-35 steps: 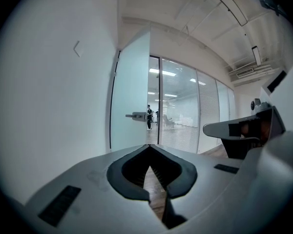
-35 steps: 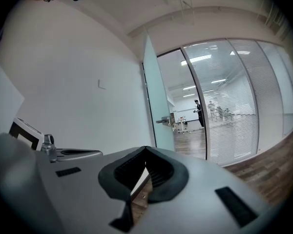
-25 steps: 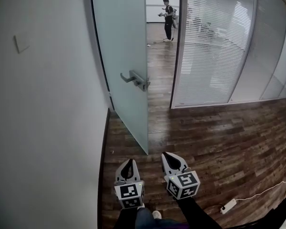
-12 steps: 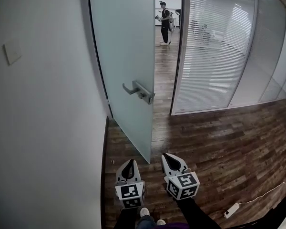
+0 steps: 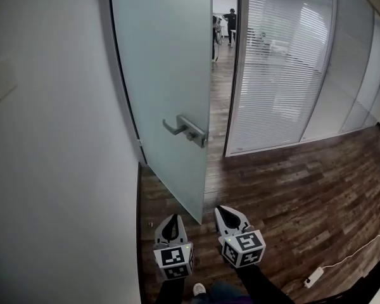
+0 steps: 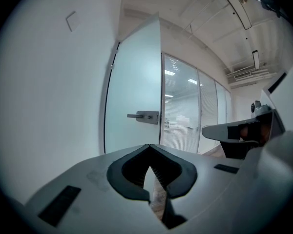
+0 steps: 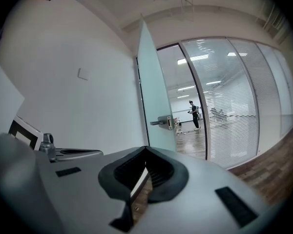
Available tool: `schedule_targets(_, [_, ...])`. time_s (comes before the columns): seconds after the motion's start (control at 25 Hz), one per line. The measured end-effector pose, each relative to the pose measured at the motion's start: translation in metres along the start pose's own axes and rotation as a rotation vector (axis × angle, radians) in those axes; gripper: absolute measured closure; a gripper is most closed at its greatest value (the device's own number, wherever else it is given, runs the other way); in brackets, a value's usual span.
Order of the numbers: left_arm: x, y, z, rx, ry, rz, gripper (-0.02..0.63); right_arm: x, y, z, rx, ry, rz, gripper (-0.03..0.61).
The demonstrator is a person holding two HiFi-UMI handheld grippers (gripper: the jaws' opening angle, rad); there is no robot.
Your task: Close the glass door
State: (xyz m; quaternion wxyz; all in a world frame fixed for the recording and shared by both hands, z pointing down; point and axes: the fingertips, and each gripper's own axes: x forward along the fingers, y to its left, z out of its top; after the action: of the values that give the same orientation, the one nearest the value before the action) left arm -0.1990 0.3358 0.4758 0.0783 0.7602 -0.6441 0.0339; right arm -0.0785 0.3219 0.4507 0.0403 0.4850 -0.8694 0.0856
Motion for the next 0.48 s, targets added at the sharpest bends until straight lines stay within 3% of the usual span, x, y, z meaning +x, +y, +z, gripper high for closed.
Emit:
schedule_targets(0.2, [0.012, -0.005, -0.003, -0.02, 0.009, -0.036, 0.614, 0.004, -0.01, -0.006, 0.008, 0.014, -0.028, 0.588])
schedule_targets(0.48, [0.042, -0.003, 0.003, -0.029, 0.005, -0.025, 0.614, 0.029, -0.03, -0.013, 0.028, 0.029, -0.023, 0.588])
